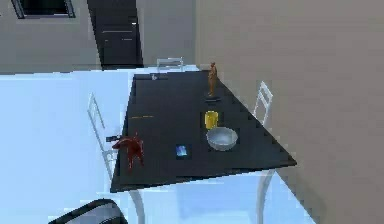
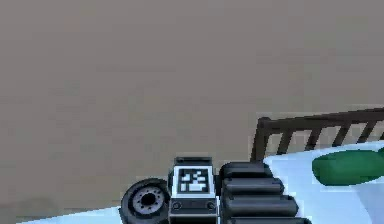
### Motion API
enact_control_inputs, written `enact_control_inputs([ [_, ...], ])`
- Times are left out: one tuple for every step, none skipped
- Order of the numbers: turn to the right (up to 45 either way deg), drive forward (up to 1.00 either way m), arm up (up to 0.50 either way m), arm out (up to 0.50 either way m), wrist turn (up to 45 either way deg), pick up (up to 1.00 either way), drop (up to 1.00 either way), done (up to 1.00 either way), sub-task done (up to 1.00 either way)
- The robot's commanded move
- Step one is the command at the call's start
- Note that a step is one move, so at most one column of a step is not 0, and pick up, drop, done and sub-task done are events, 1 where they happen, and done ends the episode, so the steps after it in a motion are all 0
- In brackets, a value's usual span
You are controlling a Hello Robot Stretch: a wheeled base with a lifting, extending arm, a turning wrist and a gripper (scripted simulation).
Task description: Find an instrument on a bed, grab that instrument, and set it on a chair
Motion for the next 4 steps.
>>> enact_control_inputs([
  [-45.0,0.0,0.0,0.0,0.0,0.0,0.0,0.0,0.0],
  [-45.0,0.0,0.0,0.0,0.0,0.0,0.0,0.0,0.0],
  [-33.0,0.0,0.0,0.0,0.0,0.0,0.0,0.0,0.0],
  [45.0,0.0,0.0,0.0,0.0,0.0,0.0,0.0,0.0],
])
